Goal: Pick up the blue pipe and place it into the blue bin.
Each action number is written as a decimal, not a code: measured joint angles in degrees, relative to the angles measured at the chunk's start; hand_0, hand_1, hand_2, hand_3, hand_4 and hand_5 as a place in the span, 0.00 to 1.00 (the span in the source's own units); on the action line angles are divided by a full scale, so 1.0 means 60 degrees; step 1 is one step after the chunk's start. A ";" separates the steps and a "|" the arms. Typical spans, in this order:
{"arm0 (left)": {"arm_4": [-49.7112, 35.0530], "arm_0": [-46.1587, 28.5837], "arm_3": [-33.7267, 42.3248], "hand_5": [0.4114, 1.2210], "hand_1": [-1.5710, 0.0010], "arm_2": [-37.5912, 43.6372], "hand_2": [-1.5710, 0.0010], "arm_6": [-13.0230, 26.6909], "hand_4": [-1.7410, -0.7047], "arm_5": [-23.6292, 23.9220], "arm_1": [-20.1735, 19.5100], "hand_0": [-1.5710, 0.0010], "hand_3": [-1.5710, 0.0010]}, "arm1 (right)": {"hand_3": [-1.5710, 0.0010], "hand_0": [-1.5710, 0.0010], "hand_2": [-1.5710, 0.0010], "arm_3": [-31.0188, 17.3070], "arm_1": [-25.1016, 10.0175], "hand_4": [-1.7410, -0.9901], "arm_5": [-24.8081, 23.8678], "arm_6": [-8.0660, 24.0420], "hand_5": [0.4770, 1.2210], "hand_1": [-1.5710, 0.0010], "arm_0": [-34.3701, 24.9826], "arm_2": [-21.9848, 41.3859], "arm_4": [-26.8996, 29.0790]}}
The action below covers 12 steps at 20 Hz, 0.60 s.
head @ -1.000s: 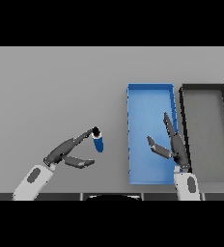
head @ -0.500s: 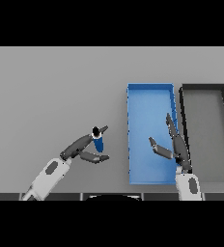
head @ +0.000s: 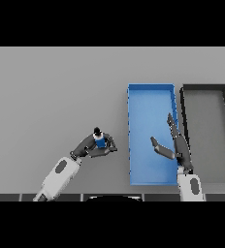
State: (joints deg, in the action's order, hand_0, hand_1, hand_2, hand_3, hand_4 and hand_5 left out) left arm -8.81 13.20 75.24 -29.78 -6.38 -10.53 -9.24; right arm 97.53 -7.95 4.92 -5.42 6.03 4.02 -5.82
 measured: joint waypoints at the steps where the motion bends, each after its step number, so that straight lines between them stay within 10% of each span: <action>1: 0.0043 -0.0106 0.0046 0.84 0.20 -0.0087 0.18 -0.0204 0.13 0.0072 0.0025 0.24 0.23 | 1.00 1.00 1.00 0.0044 0.0013 0.64 -0.0020 -0.0042 0.18 1.00 -0.0034 0.0014 -0.0012; 12: 0.0174 0.0199 0.1695 0.99 0.02 -0.0495 0.02 -0.0881 0.02 0.0386 -0.0015 0.02 0.08 | 1.00 1.00 1.00 -0.0033 -0.0003 0.69 -0.0067 -0.0004 0.21 1.00 -0.0059 0.0106 -0.0249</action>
State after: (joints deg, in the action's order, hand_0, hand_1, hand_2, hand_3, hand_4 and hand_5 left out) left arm -7.77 14.39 85.41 -32.75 -11.66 -8.22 -9.33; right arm 97.33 -7.97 4.52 -5.44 5.68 4.66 -7.31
